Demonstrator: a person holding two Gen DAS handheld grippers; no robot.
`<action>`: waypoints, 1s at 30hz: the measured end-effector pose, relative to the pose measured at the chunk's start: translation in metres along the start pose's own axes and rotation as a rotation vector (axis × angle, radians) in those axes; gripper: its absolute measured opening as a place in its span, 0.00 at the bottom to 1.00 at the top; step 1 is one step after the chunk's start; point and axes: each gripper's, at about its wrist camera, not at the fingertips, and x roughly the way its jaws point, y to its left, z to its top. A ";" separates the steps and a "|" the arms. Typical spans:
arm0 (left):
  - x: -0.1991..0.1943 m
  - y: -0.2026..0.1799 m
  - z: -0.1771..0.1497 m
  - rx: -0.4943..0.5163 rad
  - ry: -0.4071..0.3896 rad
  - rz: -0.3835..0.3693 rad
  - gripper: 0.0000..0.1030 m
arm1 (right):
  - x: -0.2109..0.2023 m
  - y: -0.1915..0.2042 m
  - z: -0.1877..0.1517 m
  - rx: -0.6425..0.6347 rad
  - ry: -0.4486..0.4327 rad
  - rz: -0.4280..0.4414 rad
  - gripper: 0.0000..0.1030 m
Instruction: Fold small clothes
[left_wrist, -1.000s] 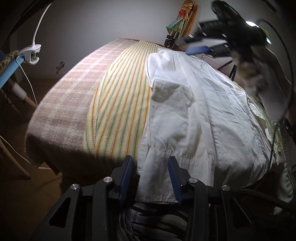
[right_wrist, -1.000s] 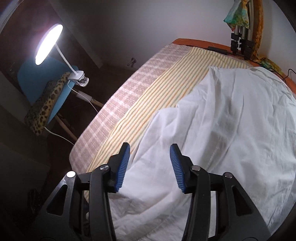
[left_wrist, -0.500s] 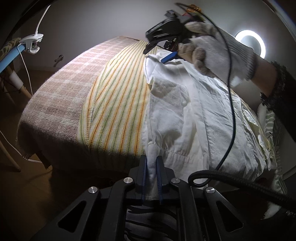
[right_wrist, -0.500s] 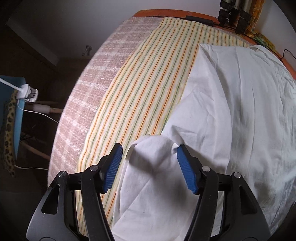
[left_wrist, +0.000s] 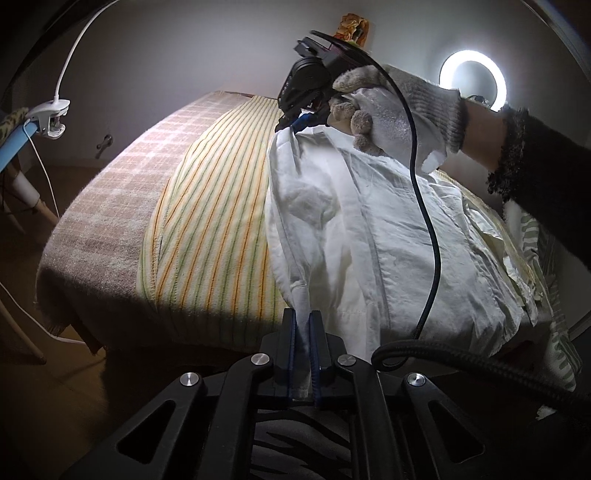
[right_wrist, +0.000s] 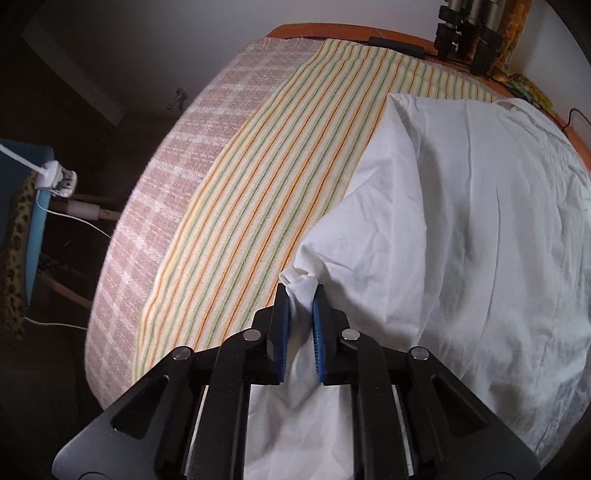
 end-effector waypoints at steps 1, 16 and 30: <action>-0.002 -0.002 0.001 0.001 -0.003 -0.005 0.03 | -0.006 -0.006 0.001 0.018 -0.009 0.034 0.11; -0.003 -0.091 0.010 0.201 0.014 -0.087 0.03 | -0.080 -0.110 -0.039 0.180 -0.226 0.419 0.10; 0.027 -0.143 -0.006 0.306 0.127 -0.150 0.21 | -0.062 -0.204 -0.073 0.320 -0.172 0.324 0.15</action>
